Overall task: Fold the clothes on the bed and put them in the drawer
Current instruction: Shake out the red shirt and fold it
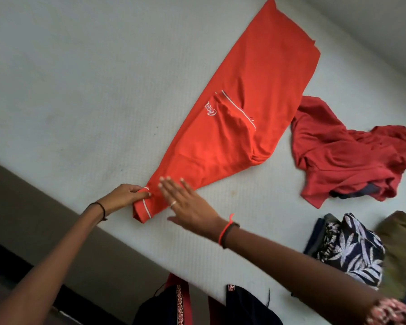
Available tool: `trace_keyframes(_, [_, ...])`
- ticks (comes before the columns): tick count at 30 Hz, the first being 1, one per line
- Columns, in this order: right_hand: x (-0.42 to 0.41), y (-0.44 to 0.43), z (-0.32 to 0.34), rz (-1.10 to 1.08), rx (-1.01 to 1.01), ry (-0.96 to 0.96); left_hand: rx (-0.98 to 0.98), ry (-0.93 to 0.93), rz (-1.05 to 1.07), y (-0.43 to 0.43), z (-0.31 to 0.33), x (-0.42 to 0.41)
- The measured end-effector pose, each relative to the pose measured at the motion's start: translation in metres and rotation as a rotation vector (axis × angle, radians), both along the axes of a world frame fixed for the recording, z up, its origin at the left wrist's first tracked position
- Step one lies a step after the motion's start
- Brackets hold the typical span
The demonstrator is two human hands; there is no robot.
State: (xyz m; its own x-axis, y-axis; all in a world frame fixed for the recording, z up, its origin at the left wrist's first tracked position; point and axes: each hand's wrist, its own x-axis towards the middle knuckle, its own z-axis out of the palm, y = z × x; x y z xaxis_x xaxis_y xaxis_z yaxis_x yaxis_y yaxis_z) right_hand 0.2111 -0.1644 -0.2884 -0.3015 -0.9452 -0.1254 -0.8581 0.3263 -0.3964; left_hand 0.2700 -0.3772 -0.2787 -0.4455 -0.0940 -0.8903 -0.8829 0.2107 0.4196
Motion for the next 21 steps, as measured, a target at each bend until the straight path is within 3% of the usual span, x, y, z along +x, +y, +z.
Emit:
trace_keyframes(2, [0.026, 0.002, -0.002, 0.037, 0.069, 0.037, 0.056, -0.004, -0.012, -0.005, 0.001, -0.002])
trace_keyframes(8, [0.046, -0.011, -0.011, -0.119, -0.025, 0.052, 0.144, -0.016, -0.016, -0.008, 0.006, 0.004])
trace_keyframes(15, [0.074, 0.010, 0.001, -0.194, -0.072, -0.154, 0.336, -0.137, -0.082, 0.008, 0.031, 0.015])
trace_keyframes(18, [0.104, 0.030, 0.005, -0.182, -0.060, -0.304, 0.384, -0.252, -0.293, 0.021, 0.040, 0.023])
trace_keyframes(21, [0.134, 0.040, 0.007, -0.272, -0.055, -0.467, 0.242, -0.303, -0.539, 0.019, 0.046, 0.018])
